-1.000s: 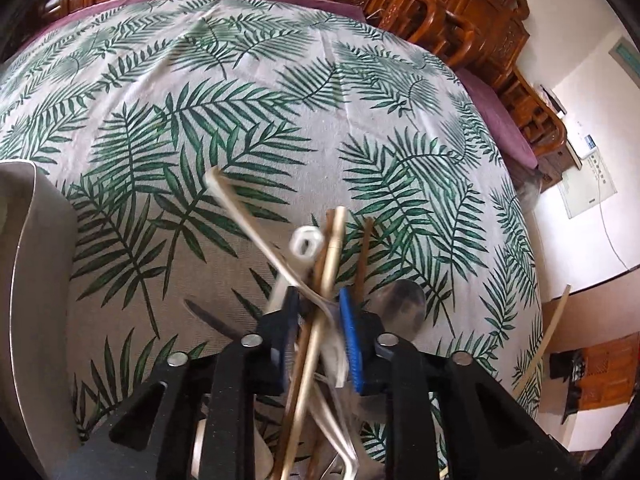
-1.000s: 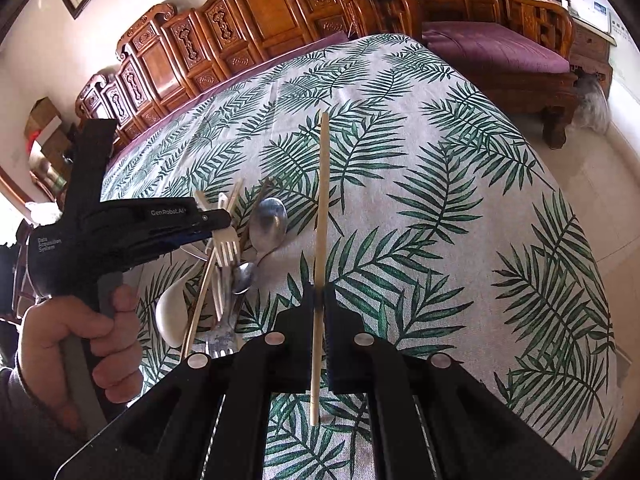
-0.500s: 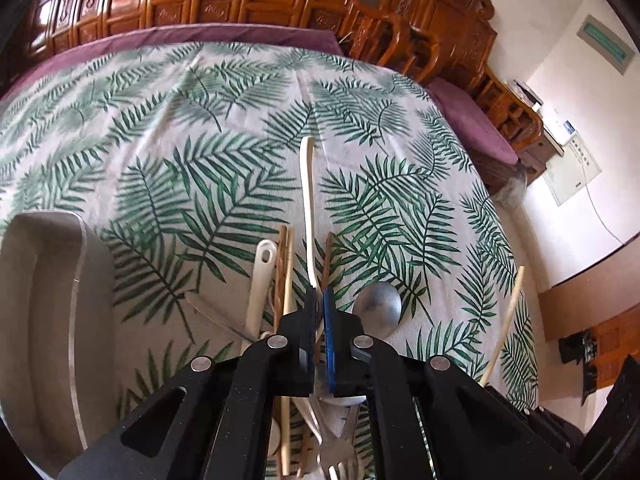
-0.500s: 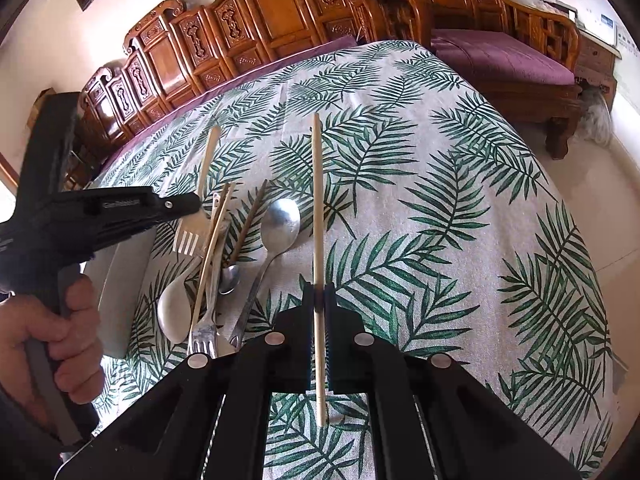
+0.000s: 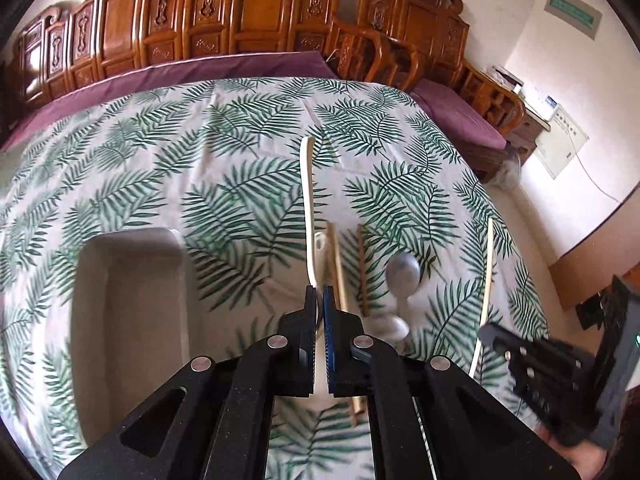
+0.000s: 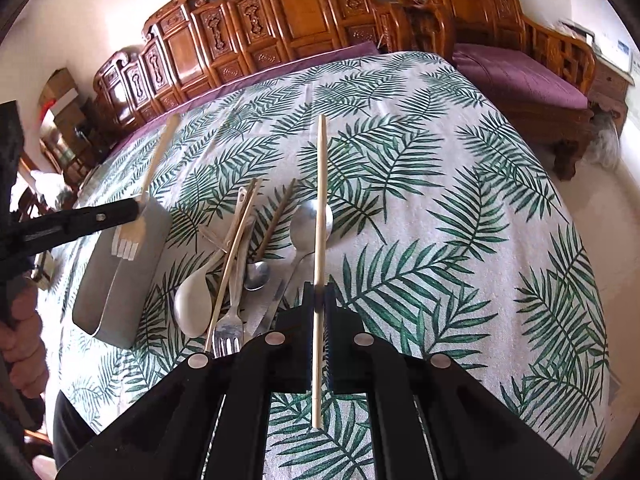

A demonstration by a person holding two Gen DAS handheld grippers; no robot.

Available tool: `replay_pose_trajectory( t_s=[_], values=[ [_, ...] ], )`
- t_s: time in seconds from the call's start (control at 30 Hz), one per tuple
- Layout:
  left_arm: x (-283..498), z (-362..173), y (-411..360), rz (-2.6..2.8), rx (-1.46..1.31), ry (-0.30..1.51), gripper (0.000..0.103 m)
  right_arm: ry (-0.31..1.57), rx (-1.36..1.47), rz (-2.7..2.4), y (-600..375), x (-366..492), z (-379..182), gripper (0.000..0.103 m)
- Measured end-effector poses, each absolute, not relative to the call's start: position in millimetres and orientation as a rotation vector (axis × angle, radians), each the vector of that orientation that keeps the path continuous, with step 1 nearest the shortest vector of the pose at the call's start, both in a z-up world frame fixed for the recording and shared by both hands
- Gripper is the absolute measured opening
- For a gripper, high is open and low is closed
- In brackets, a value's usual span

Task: Organize utensils
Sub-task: 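Carry the chopstick in the left tool over the grey tray and release it, then lower the chopstick in the right tool into the tray and open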

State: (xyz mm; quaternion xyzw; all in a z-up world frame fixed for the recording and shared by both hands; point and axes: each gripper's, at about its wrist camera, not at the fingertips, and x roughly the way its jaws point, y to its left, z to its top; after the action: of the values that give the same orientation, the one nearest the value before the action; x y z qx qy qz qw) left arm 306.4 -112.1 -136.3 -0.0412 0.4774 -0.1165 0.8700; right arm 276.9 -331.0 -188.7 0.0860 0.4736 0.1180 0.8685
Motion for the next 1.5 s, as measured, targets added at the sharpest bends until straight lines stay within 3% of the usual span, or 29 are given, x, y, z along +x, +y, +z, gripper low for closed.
replay_pose_trajectory(
  t_s=[0.43,1.07,1.5],
  values=[
    [281.0,-122.6,-35.0,-0.186,-0.063,0.986,0.003,0.937,0.151,0.343,-272.1,274.9,-149.3,0.005],
    [263.8,-157.4,31.8,-0.149,-0.107,1.064,0.003,0.963,0.057,0.479,-145.5,268.2,-139.4,0.006],
    [237.7,-126.0,57.6,-0.131,-0.047,0.932,0.004,1.006,0.057,0.532,-98.2,279.4,-141.1,0.006]
  ],
)
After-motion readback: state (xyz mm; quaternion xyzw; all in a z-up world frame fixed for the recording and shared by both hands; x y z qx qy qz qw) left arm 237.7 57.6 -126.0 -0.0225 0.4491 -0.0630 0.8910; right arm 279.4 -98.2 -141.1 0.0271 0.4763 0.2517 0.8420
